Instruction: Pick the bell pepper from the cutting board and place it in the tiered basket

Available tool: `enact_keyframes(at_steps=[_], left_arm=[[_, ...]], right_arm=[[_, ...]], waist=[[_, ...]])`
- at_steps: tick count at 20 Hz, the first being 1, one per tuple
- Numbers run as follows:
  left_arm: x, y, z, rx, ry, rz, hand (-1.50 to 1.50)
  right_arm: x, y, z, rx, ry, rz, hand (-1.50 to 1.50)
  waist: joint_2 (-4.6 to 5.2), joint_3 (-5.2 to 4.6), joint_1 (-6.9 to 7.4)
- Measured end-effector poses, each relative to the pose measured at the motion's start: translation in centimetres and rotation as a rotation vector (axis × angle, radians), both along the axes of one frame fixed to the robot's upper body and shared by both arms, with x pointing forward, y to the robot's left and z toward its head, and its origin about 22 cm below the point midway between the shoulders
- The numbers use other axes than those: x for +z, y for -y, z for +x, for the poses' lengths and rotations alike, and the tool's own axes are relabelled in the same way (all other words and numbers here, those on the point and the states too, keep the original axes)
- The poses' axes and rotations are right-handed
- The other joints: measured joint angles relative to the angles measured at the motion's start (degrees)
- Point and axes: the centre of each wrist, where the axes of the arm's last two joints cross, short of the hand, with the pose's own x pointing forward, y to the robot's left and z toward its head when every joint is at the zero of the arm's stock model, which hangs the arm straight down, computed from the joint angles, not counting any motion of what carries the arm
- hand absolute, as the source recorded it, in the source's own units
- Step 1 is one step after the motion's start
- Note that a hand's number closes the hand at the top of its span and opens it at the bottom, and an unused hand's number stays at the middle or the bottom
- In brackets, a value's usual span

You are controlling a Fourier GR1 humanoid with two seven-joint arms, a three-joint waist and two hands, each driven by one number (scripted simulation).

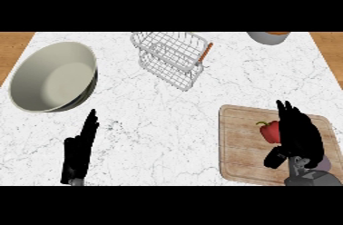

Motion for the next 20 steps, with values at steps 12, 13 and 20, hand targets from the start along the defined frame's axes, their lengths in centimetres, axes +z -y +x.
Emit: enact_keyframes(at_steps=[12, 13, 20], left_arm=[[0.3, -0.4, 0.1, -0.002, -0.004, 0.001, 0.0], [0.5, -0.5, 0.1, 0.003, -0.001, 0.001, 0.0], [0.5, -1.0, 0.1, 0.0, -0.006, 0.004, 0.0]], right_arm=[[-2.6, 1.0, 1.0, -0.014, -0.018, 0.034, 1.5], [-2.8, 1.2, 0.9, -0.007, -0.015, 0.033, 1.5], [-3.7, 1.0, 1.6, 0.089, 0.018, 0.0, 1.5]], waist=[[-0.07, -0.05, 0.04], [-0.11, -0.11, 0.05], [-0.35, -0.46, 0.15]])
